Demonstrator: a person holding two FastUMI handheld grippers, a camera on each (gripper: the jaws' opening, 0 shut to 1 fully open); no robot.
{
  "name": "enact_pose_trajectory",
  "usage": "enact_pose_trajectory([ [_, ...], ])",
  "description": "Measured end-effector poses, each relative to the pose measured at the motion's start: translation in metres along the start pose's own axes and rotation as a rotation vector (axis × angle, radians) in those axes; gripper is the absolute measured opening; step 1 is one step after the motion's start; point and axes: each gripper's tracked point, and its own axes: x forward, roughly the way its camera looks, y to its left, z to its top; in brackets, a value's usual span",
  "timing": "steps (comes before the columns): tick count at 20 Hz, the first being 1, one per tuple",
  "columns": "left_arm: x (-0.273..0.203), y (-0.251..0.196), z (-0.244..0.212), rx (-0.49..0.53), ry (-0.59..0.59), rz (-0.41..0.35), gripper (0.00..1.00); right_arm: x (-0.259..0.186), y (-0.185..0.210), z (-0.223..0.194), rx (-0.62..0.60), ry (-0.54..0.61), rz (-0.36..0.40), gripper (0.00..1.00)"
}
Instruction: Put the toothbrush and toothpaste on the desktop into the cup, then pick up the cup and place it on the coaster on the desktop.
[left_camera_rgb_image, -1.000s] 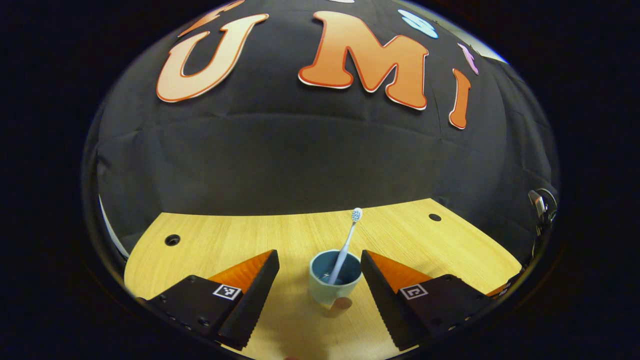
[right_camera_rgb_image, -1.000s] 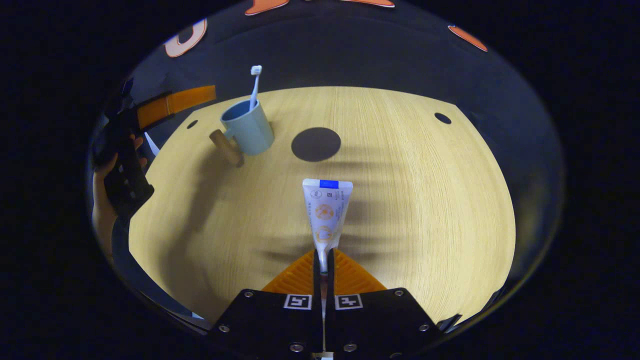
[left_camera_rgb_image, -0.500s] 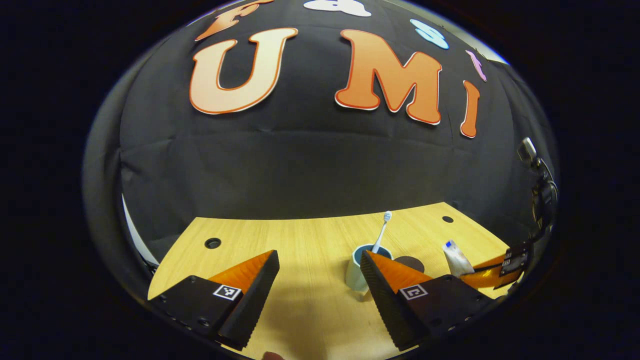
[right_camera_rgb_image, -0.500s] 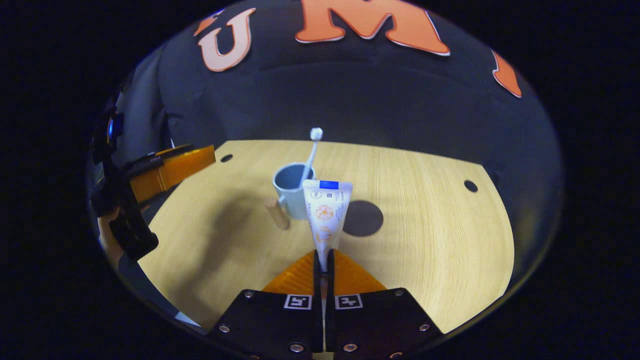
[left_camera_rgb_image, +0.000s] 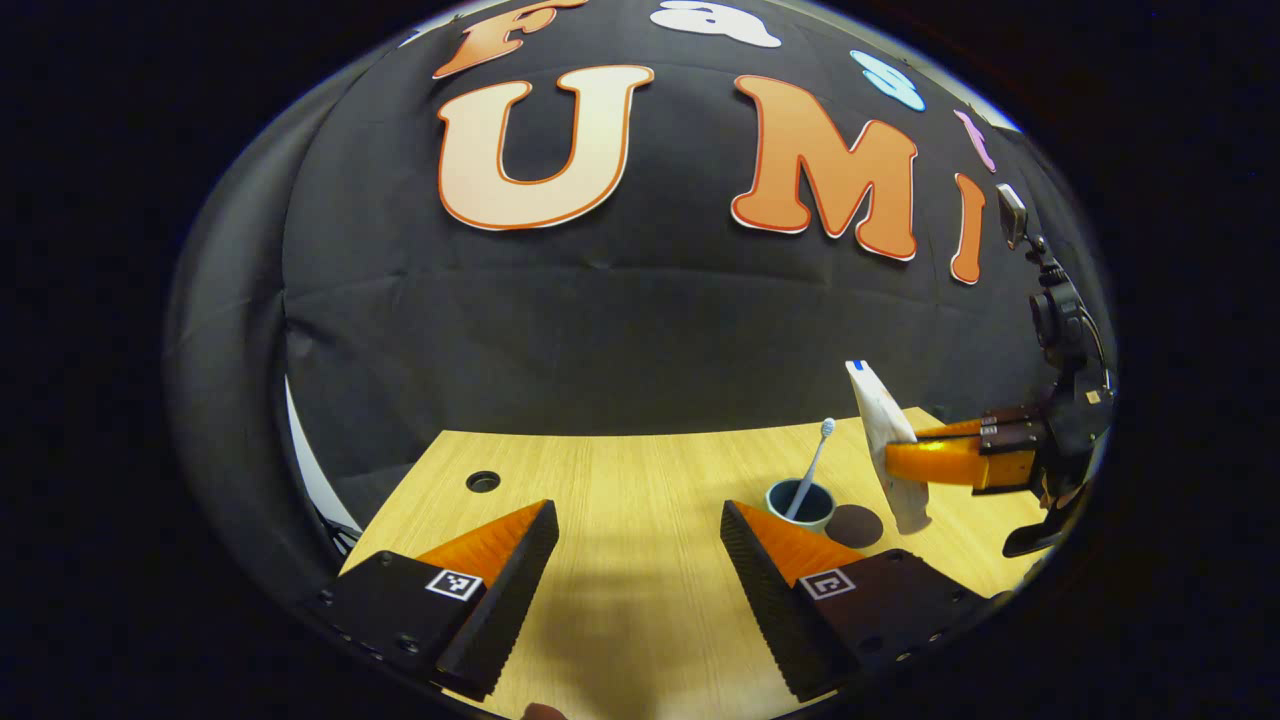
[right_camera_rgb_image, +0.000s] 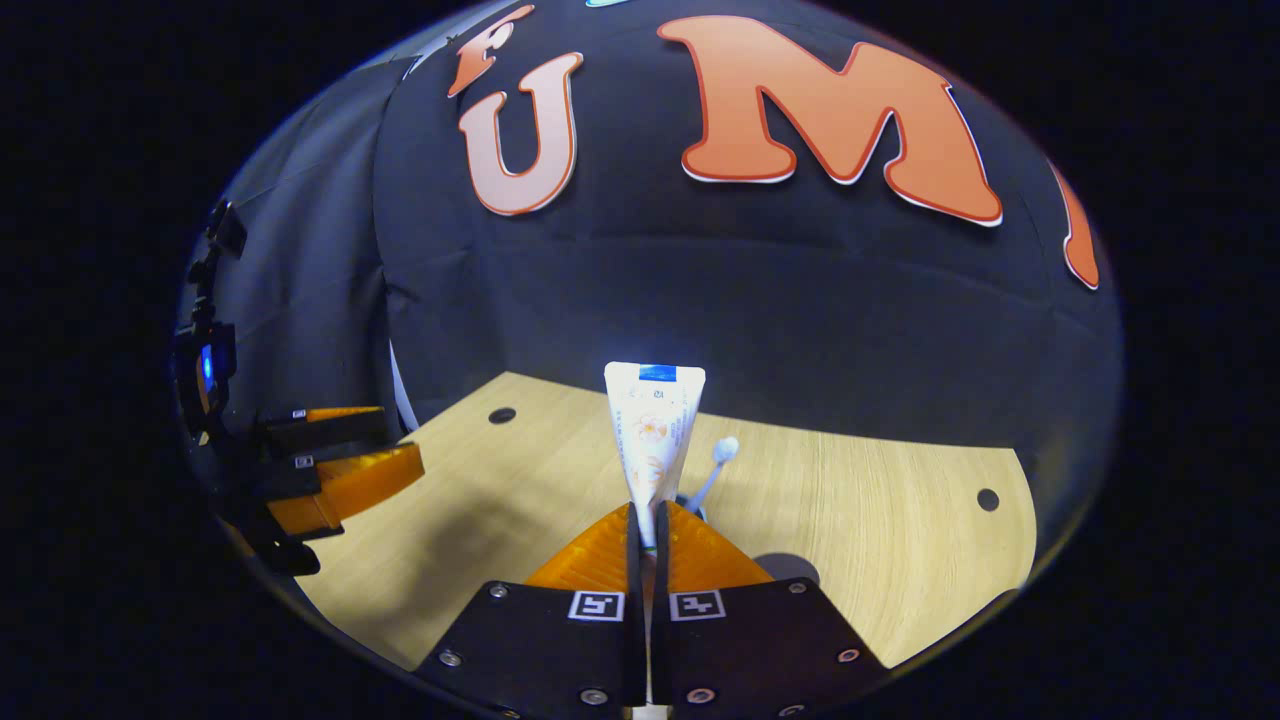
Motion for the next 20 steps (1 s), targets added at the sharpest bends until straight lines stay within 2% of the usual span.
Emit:
enact_pose_trajectory([
  [7, 0.001, 0.02, -0.005, -0.032, 0.005, 0.045, 0.99, 0.043, 0.006, 0.022, 0.034, -0.117, 0.044, 0.02],
  [16, 0.008, 0.029, -0.007, -0.059, 0.028, 0.074, 0.99, 0.084, 0.01, 0.003, -0.082, -0.152, 0.043, 0.02],
  [20, 0.009, 0.035, -0.008, -0.061, 0.031, 0.089, 0.99, 0.099, 0.005, -0.019, -0.062, -0.109, 0.035, 0.03],
])
